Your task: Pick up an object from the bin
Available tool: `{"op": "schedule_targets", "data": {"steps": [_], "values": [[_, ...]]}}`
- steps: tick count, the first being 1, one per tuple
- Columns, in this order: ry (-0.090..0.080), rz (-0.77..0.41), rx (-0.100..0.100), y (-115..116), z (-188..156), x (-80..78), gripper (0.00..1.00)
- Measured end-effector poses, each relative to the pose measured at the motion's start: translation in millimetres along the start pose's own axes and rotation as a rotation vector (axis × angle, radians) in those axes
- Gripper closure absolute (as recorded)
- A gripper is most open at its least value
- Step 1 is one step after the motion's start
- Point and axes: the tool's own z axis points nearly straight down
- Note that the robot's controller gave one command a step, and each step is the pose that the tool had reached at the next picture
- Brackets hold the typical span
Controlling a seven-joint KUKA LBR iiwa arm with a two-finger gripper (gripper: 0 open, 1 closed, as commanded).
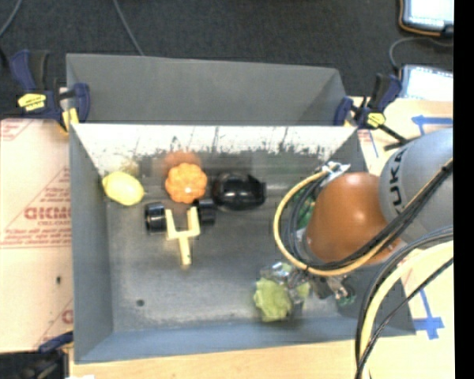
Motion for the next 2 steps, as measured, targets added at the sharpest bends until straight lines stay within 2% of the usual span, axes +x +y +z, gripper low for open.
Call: {"op": "schedule_targets", "data": {"steps": [1, 2], "values": [[0.000, 0.000, 0.000, 0.0, 0.0, 0.0, 1.00], [-0.004, -0.029, 0.001, -5.5, -144.8, -9.2, 1.00]]}}
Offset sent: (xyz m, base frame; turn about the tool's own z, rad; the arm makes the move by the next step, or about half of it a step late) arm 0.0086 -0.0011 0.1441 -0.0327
